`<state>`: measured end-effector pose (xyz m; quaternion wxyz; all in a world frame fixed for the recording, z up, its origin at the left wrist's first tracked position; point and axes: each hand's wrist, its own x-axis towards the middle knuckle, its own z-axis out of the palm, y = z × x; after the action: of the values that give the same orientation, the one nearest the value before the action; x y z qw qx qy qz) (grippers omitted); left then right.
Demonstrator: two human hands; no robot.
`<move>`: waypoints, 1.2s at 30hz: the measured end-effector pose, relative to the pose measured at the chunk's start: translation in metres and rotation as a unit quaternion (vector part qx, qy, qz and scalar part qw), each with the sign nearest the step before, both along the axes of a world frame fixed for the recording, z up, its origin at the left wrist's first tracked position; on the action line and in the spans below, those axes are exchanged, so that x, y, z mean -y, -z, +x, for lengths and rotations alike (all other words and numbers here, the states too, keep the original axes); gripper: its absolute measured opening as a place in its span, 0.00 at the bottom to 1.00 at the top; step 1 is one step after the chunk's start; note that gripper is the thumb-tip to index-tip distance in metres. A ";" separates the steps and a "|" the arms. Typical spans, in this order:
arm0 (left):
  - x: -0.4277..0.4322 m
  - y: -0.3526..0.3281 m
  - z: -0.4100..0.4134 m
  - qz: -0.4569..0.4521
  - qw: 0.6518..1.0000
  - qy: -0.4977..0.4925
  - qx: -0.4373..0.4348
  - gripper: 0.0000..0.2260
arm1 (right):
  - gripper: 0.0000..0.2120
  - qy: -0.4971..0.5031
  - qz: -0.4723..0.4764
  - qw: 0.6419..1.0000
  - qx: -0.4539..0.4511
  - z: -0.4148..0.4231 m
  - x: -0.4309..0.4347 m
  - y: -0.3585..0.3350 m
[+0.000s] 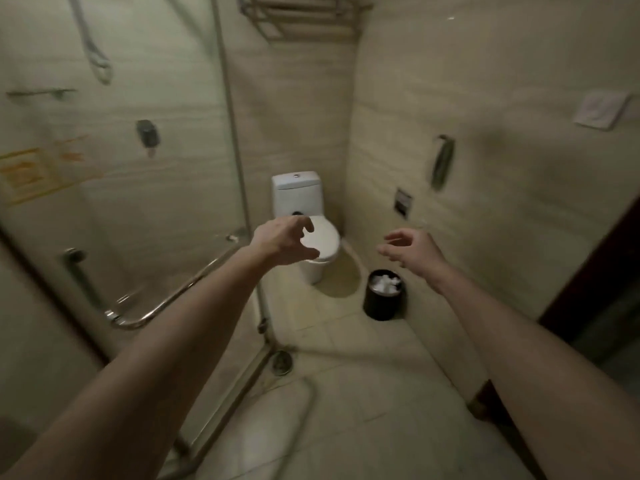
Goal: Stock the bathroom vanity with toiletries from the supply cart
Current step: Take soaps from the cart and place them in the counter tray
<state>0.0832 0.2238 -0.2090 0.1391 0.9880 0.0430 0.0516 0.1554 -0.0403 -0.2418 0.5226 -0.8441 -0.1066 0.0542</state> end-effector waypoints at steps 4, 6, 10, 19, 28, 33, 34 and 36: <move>0.042 -0.004 0.088 0.006 0.996 0.091 0.016 0.23 | 0.17 0.086 -0.004 0.996 -0.004 0.040 0.047 -0.002; 0.066 -0.008 0.129 0.014 0.990 0.138 0.023 0.24 | 0.17 0.131 0.003 0.991 -0.005 0.055 0.068 -0.004; 0.131 -0.012 0.188 0.019 0.977 0.206 0.049 0.26 | 0.17 0.209 0.020 0.978 -0.007 0.068 0.114 -0.003; 0.328 0.009 0.244 0.004 0.919 0.392 0.035 0.25 | 0.22 0.382 0.013 0.923 -0.036 0.041 0.262 0.014; 0.498 0.032 0.262 0.076 0.859 0.504 0.043 0.24 | 0.22 0.452 0.014 0.890 -0.053 0.033 0.437 0.041; 0.590 0.017 0.275 0.081 0.857 0.507 0.047 0.23 | 0.22 0.454 0.013 0.889 -0.055 0.051 0.526 0.041; 0.607 0.015 0.276 0.074 0.858 0.507 0.050 0.23 | 0.22 0.459 0.014 0.887 -0.051 0.053 0.543 0.039; 0.638 0.016 0.278 0.069 0.858 0.507 0.047 0.22 | 0.21 0.465 0.014 0.884 -0.045 0.057 0.574 0.036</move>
<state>0.3609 -0.4140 -0.2250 0.0796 0.8765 -0.4742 0.0235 0.2124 -0.6141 -0.2777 0.5040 -0.7859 0.3210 -0.1591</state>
